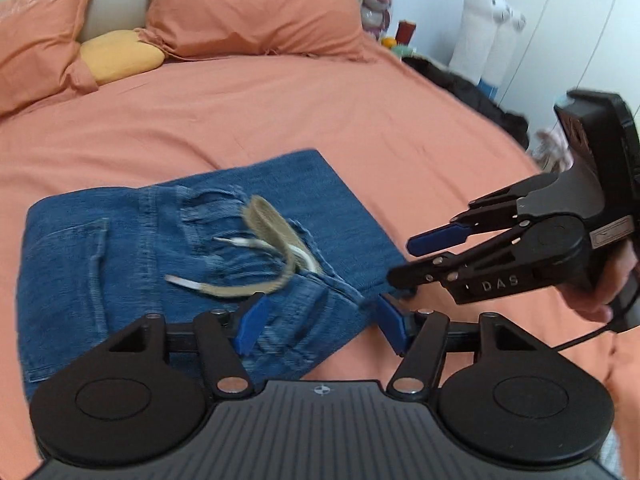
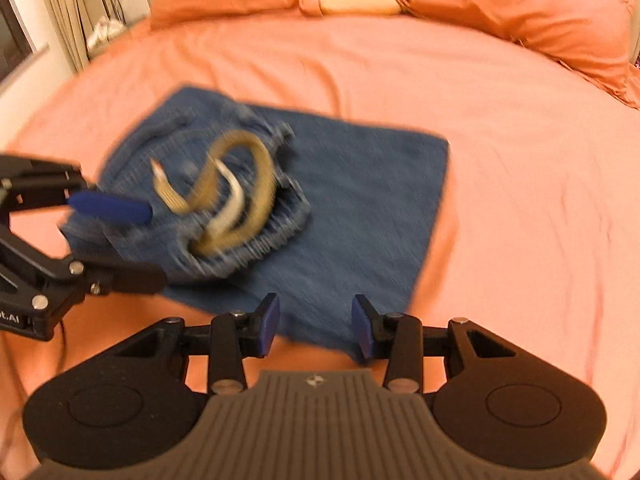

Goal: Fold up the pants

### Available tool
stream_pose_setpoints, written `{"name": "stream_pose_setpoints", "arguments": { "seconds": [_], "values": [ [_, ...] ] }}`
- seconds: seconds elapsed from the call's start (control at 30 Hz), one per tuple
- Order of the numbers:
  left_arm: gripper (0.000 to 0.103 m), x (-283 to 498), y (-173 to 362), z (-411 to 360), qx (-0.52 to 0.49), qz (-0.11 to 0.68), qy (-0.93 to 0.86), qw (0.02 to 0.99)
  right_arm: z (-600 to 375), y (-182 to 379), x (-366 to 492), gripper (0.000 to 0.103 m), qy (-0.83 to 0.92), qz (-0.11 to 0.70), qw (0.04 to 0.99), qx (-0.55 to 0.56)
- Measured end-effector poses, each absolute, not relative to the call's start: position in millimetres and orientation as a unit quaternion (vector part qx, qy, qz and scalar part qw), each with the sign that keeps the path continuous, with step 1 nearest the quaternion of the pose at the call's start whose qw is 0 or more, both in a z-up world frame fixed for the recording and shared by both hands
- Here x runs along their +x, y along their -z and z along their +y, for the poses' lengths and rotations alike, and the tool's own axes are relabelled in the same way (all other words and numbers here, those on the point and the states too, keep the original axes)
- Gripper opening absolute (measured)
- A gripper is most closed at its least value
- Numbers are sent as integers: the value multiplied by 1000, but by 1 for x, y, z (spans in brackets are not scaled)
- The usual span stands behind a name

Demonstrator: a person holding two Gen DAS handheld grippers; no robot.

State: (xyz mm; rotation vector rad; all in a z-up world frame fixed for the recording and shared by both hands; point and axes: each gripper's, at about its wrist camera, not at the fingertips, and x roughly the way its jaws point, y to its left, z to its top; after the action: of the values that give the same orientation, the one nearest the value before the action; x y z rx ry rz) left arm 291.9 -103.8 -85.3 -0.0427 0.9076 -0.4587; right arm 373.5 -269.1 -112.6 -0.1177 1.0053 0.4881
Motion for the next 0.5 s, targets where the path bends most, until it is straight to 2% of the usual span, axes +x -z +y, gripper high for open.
{"name": "stream_pose_setpoints", "arguments": {
  "seconds": [0.23,0.3,0.5],
  "values": [
    [72,311,77,-31,-13,435,154,887,-236,94,419,40,-242,477,843,61],
    [72,318,81,-11,-19,440,137,887,-228,101,440,47,-228,481,842,87],
    [71,338,95,37,-46,452,102,885,-211,136,500,46,-190,521,814,175]
  ]
}}
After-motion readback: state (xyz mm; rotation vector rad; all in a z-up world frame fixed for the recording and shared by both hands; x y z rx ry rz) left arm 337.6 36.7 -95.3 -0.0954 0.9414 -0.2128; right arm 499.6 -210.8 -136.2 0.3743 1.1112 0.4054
